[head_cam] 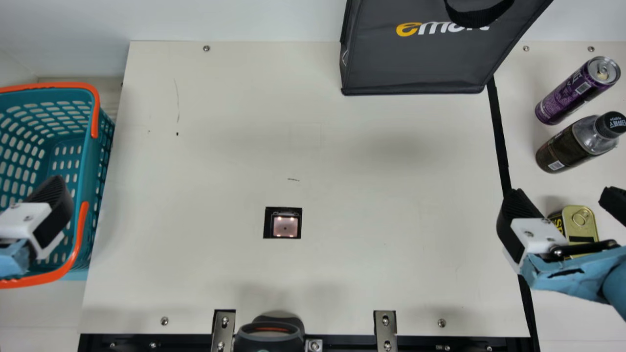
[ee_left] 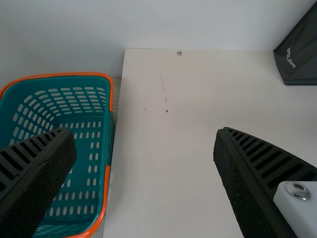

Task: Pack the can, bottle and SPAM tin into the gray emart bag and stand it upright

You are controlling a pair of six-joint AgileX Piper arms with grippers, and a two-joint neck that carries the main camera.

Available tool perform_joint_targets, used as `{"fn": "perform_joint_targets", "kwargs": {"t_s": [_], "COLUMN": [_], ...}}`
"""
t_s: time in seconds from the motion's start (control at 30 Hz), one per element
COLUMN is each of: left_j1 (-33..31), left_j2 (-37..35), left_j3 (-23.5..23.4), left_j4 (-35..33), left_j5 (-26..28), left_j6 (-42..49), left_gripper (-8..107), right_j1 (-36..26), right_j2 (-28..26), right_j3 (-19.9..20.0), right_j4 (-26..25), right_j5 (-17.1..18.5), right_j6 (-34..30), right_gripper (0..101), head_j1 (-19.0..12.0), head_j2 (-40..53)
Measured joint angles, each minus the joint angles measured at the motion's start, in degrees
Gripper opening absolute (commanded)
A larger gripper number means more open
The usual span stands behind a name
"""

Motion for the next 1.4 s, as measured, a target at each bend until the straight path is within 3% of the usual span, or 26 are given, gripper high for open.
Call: {"fn": "perform_joint_targets", "kwargs": {"t_s": [0.1,0.53,1.4], "left_j1": [0.0,0.0,0.0], "left_j2": [0.0,0.0,0.0], "left_j3": [0.0,0.0,0.0], "left_j4": [0.0,0.0,0.0], "left_j5": [0.0,0.0,0.0], "left_j6": [0.0,0.0,0.0], "left_gripper": [90,90,90], "right_j1": [0.0,0.0,0.0], "right_j2": [0.0,0.0,0.0], "right_j3": [0.0,0.0,0.0], "right_j4": [0.0,0.0,0.0], "right_j5": [0.0,-0.06,-0.01], "right_j6": [0.0,0.0,0.0], "right_gripper": [95,95,95], "head_j1": [-0.7,-16.88,-17.14], "head_j2": [-1.58,-17.67,-18.11]}}
